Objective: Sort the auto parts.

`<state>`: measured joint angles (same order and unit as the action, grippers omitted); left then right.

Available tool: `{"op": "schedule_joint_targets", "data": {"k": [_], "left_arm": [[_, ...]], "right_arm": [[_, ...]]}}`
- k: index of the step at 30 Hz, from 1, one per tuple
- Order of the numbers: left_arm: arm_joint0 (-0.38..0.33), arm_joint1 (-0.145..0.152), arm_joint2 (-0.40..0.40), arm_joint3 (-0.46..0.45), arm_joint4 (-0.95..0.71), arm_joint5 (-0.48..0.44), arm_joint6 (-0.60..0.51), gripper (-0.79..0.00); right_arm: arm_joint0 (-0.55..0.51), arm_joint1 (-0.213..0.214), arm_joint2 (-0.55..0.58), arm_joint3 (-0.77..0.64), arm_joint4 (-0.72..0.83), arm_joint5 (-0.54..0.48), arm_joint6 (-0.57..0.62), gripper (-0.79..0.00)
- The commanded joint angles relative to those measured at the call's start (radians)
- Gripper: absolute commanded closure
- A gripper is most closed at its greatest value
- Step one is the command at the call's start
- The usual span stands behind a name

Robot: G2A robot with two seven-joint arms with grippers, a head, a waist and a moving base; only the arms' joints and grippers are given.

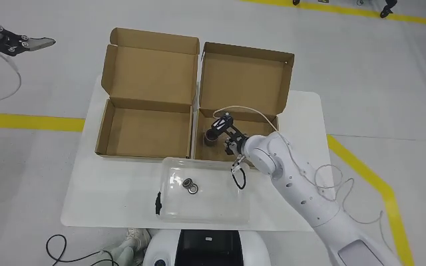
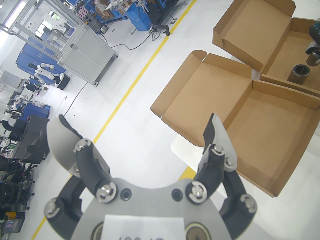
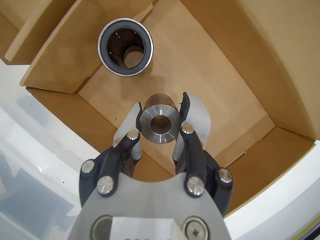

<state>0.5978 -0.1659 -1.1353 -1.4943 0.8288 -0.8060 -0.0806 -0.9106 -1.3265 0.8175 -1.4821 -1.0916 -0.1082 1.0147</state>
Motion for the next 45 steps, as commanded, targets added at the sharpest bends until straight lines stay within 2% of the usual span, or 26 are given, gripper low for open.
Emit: {"op": "schedule_joint_targets", "data": {"k": [1, 11, 13, 21, 25, 31, 33, 38, 45], "left_arm": [[0.000, 0.000, 0.000, 0.000, 0.000, 0.000, 0.000, -0.785], [0.000, 0.000, 0.000, 0.000, 0.000, 0.000, 0.000, -0.785], [0.000, 0.000, 0.000, 0.000, 0.000, 0.000, 0.000, -0.785], [0.000, 0.000, 0.000, 0.000, 0.000, 0.000, 0.000, -0.785], [0.000, 0.000, 0.000, 0.000, 0.000, 0.000, 0.000, -0.785], [0.000, 0.000, 0.000, 0.000, 0.000, 0.000, 0.000, -0.785], [0.000, 0.000, 0.000, 0.000, 0.000, 0.000, 0.000, -0.785], [0.000, 0.000, 0.000, 0.000, 0.000, 0.000, 0.000, -0.785], [0.000, 0.000, 0.000, 0.000, 0.000, 0.000, 0.000, -0.785]], "right_arm": [[0.008, -0.004, -0.005, 0.017, -0.006, 0.014, -0.009, 0.000], [0.031, -0.026, -0.036, 0.087, -0.011, 0.037, -0.047, 0.000], [0.038, -0.030, -0.039, 0.103, -0.009, 0.035, -0.051, -0.058], [0.058, -0.045, -0.055, 0.138, -0.008, 0.030, -0.061, -0.194], [0.057, -0.048, -0.051, 0.130, -0.017, 0.033, -0.064, -0.215], [0.045, -0.046, -0.037, 0.112, -0.031, 0.031, -0.065, -0.311], [0.040, -0.046, -0.032, 0.109, -0.033, 0.028, -0.066, -0.308], [0.030, -0.042, -0.015, 0.051, -0.062, 0.031, -0.059, -0.305], [-0.033, -0.023, 0.036, -0.122, -0.118, 0.026, -0.017, -0.317]]}}
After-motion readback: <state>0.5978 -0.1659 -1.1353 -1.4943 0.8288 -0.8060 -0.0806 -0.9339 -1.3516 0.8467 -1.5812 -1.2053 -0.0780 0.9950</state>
